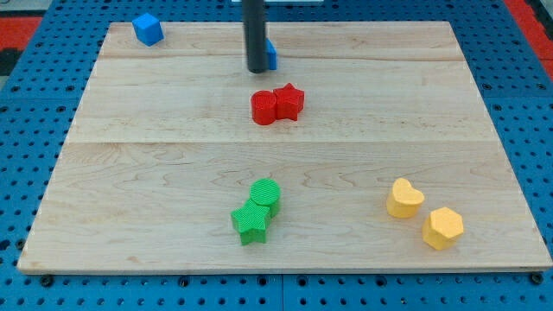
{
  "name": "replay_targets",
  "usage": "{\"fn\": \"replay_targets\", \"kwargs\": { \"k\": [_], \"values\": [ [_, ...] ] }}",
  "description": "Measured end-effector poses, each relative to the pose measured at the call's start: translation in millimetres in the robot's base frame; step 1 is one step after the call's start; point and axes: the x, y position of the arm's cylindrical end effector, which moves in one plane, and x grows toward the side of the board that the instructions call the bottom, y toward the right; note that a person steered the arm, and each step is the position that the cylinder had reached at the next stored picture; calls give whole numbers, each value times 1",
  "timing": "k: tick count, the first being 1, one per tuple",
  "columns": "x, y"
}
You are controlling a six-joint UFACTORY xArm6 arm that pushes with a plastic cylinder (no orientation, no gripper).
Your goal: Move the blue triangle closer to red circle
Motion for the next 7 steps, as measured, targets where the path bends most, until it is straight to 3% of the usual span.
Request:
{"fn": "replay_targets", "kwargs": {
  "k": [1,2,3,4,5,6,7],
  "values": [
    [-22,-65],
    [-48,-78],
    [-70,2],
    [-12,25],
    [15,51],
    [15,117],
    [65,143]
  ]
}}
